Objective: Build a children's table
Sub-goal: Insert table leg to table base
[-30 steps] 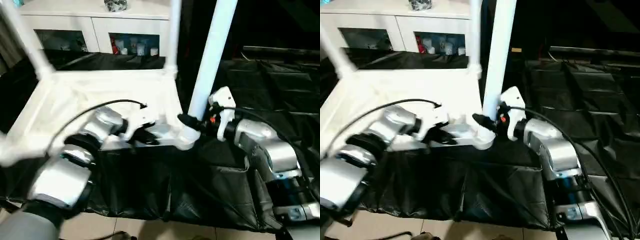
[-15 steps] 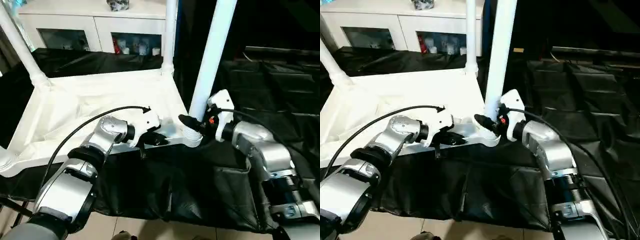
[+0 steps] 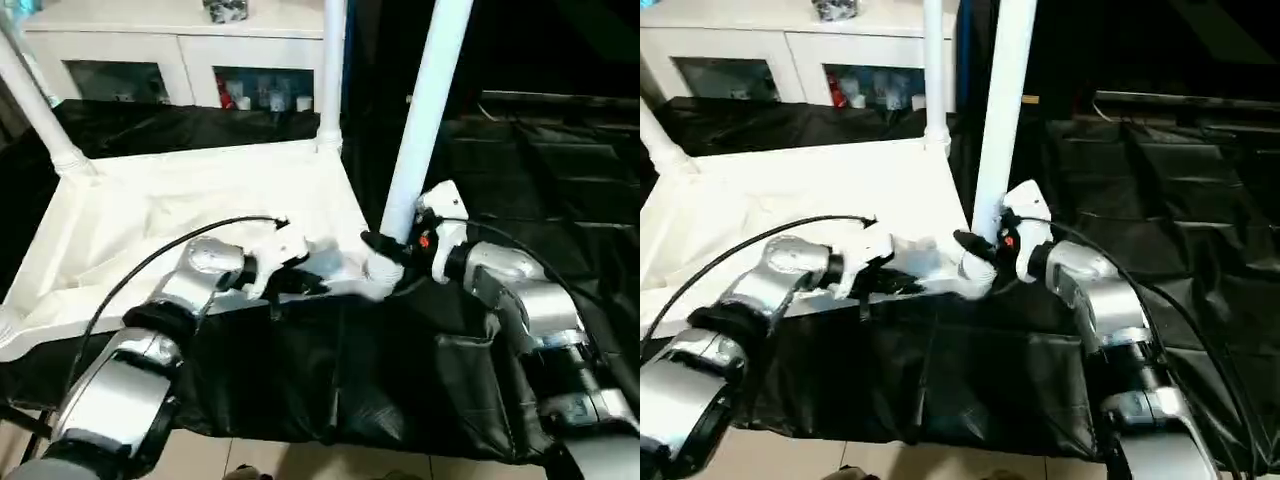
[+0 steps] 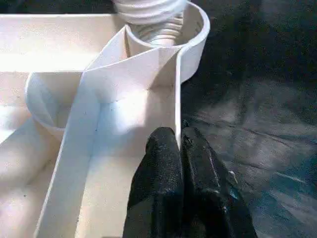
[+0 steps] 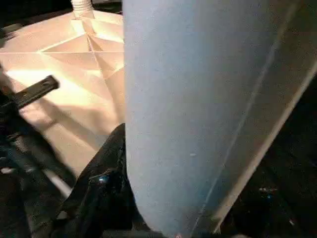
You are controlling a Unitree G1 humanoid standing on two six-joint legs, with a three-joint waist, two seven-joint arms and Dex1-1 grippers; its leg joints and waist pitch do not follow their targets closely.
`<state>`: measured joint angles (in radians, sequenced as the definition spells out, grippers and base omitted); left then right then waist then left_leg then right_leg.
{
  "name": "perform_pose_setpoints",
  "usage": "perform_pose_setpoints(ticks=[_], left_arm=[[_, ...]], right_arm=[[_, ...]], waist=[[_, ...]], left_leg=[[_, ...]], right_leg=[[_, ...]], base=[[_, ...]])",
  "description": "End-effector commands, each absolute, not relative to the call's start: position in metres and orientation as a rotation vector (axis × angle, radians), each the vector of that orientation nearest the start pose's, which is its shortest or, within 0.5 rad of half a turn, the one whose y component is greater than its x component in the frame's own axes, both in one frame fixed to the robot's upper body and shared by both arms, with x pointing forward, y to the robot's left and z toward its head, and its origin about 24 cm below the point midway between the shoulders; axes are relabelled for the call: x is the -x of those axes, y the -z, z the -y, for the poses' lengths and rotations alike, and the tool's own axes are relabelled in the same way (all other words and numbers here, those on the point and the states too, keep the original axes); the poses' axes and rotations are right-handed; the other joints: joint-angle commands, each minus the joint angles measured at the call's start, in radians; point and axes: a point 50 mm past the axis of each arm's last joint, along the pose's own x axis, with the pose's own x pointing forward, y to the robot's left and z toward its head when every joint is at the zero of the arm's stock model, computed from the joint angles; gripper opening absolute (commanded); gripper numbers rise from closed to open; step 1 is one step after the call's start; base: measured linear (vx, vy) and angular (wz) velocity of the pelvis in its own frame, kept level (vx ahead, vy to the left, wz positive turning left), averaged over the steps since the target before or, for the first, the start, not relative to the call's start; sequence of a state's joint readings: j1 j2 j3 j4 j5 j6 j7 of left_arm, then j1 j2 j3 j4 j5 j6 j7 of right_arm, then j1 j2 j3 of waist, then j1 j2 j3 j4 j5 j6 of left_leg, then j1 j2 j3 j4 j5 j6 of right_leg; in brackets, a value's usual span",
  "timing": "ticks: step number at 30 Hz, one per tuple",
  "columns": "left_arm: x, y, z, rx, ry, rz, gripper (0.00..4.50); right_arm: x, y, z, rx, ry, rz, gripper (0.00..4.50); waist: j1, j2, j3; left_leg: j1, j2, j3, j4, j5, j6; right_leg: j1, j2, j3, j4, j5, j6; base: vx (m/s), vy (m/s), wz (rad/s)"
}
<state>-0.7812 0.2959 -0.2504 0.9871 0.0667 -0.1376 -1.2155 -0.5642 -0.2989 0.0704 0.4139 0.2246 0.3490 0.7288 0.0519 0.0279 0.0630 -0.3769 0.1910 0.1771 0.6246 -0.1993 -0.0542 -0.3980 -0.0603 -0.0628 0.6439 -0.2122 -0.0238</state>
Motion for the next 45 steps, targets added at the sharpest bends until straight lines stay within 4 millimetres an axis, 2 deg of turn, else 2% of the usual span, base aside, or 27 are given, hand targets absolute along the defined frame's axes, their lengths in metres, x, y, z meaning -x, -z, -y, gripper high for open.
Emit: perform_pose_setpoints(ticks=[1,10,16,22,28,37,41,45], left_arm=[[-0.334,-0.045,-0.126,-0.358,1.376,-0.423,0.0],[-0.339,-0.046,-0.13,-0.419,1.312,-0.434,0.0],[-0.34,-0.048,-0.132,-0.427,1.293,-0.434,0.0],[-0.342,-0.049,-0.133,-0.427,1.283,-0.43,0.0],[-0.343,-0.051,-0.132,-0.421,1.289,-0.421,0.0],[-0.344,-0.052,-0.131,-0.417,1.274,-0.41,0.0],[-0.344,-0.052,-0.13,-0.417,1.266,-0.406,0.0],[-0.345,-0.052,-0.131,-0.436,1.257,-0.404,0.0]], right_arm=[[-0.338,-0.072,0.143,0.027,-0.798,-0.321,1.91],[-0.331,-0.068,0.14,-0.031,-0.853,-0.353,1.91],[-0.326,-0.069,0.139,0.0,-0.913,-0.377,1.91],[-0.324,-0.069,0.139,0.023,-0.93,-0.401,1.9],[-0.327,-0.068,0.141,0.014,-0.888,-0.368,1.9],[-0.326,-0.055,0.155,-0.201,-0.732,-0.278,1.9],[-0.313,-0.043,0.156,-0.188,-0.737,-0.292,1.9],[-0.307,-0.039,0.157,-0.052,-0.712,-0.309,1.9]], waist=[[0.002,-0.016,-0.073],[0.004,-0.016,-0.072],[0.002,-0.015,-0.068],[0.004,-0.013,-0.068],[0.002,-0.012,-0.067],[-0.001,-0.01,-0.066],[0.001,-0.011,-0.065],[0.003,-0.011,-0.064]], left_leg=[[0.012,0.039,-0.011,-0.072,-0.107,0.047],[0.013,0.04,-0.011,-0.075,-0.109,0.05],[0.017,0.041,-0.013,-0.08,-0.151,0.031],[0.02,0.043,-0.013,-0.083,-0.143,0.029],[0.02,0.043,-0.015,-0.085,-0.163,0.018],[0.02,0.044,-0.015,-0.088,-0.175,0.022],[0.02,0.045,-0.015,-0.09,-0.174,0.023],[0.021,0.044,-0.015,-0.093,-0.159,0.025]], right_leg=[[0.059,-0.088,0.055,-0.085,-0.099,-0.252],[0.06,-0.087,0.056,-0.087,-0.11,-0.244],[0.058,-0.089,0.056,-0.097,-0.189,-0.229],[0.058,-0.088,0.056,-0.096,-0.163,-0.233],[0.056,-0.091,0.057,-0.101,-0.2,-0.226],[0.055,-0.092,0.057,-0.102,-0.191,-0.237],[0.056,-0.093,0.057,-0.105,-0.196,-0.229],[0.056,-0.092,0.056,-0.107,-0.194,-0.22]], base=[[0.0,0.0,0.0],[0.0,0.0,0.0],[0.0,0.0,0.0],[0.0,0.0,0.0],[0.0,0.0,0.0],[0.0,0.0,0.0],[0.0,0.0,0.0],[0.0,0.0,0.0]])
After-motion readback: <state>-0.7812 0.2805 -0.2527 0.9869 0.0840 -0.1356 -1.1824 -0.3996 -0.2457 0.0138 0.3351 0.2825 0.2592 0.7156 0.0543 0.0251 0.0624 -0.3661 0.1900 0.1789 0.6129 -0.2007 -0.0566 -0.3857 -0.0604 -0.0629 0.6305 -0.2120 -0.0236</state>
